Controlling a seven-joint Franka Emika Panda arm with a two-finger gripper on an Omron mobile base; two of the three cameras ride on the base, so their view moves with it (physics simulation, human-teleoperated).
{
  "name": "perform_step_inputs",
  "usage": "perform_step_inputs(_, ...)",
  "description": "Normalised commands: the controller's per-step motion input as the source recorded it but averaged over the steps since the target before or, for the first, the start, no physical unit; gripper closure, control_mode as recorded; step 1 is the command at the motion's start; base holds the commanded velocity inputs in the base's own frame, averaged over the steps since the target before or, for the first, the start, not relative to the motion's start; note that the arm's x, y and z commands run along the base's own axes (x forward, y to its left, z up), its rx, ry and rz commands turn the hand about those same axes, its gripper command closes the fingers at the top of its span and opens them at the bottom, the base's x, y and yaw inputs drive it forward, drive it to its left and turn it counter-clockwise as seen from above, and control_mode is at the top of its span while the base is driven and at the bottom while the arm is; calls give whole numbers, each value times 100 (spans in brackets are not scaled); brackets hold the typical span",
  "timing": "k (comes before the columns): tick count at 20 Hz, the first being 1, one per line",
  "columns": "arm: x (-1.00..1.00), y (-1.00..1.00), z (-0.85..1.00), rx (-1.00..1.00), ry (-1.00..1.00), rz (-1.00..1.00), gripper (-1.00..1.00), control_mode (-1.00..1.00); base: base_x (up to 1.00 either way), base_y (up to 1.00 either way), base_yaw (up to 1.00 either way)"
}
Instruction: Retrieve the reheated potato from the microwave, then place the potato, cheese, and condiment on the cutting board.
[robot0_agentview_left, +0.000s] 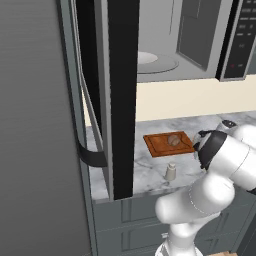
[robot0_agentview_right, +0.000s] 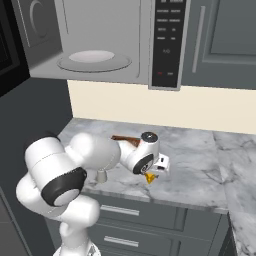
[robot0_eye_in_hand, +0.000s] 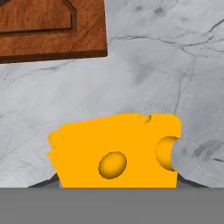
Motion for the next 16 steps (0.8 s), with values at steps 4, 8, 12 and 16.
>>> perform_step_inputs(4,68,0,52,2,0,0,100,-100,0,0,0)
perform_step_inputs(8,84,0,23,0,0,0,100,-100,0,0,0)
perform_step_inputs(12,53,0,1,0,0,0,100,-100,0,0,0)
perform_step_inputs(16,37,0,0,0,0,0,100,-100,0,0,0)
